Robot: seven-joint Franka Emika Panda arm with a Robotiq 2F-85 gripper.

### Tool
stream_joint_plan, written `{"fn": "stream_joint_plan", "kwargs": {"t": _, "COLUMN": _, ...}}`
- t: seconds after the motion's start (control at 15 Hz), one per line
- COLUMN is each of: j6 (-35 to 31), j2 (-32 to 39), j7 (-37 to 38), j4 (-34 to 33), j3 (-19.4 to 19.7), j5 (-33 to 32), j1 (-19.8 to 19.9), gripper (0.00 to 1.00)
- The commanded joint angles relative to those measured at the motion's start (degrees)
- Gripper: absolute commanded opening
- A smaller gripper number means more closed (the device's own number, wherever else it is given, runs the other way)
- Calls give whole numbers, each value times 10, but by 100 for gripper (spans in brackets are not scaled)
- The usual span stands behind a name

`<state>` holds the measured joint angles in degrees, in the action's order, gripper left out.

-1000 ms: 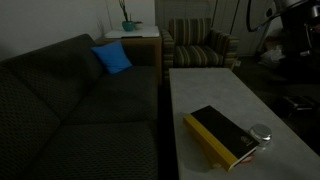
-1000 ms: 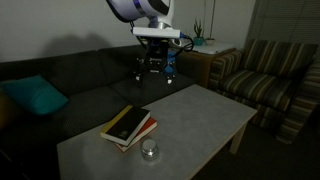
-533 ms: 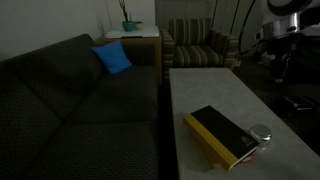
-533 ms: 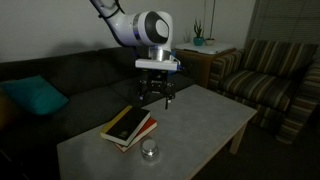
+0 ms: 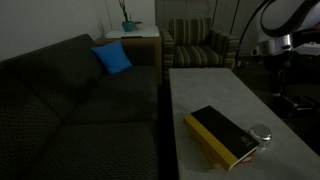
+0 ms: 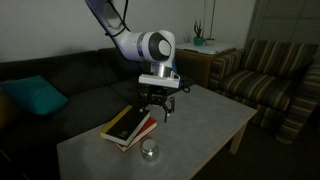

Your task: Remove the silver lid from the silver tin

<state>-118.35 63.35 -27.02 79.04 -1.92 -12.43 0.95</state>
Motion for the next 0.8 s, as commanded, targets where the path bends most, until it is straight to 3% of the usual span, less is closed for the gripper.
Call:
{"fn": "stream_joint_plan", "kwargs": {"t": 0.0, "j6": -20, "j2": 0, "j7": 55, "j4": 3, "j3": 12, "j5": -13, "j1": -17, "gripper": 100}}
{"fn": "stream_joint_plan", "kwargs": {"t": 0.33, "j6": -6, "j2": 50, "j7": 107, "j4": -40, "j3": 18, "j5": -16, "j1": -37, "gripper": 100}}
{"fn": "stream_joint_plan", "kwargs": {"t": 0.73, "j6": -17, "j2": 108, "j7": 107, "j4": -83, "j3": 16, "j5": -13, "j1": -38, "gripper": 100}}
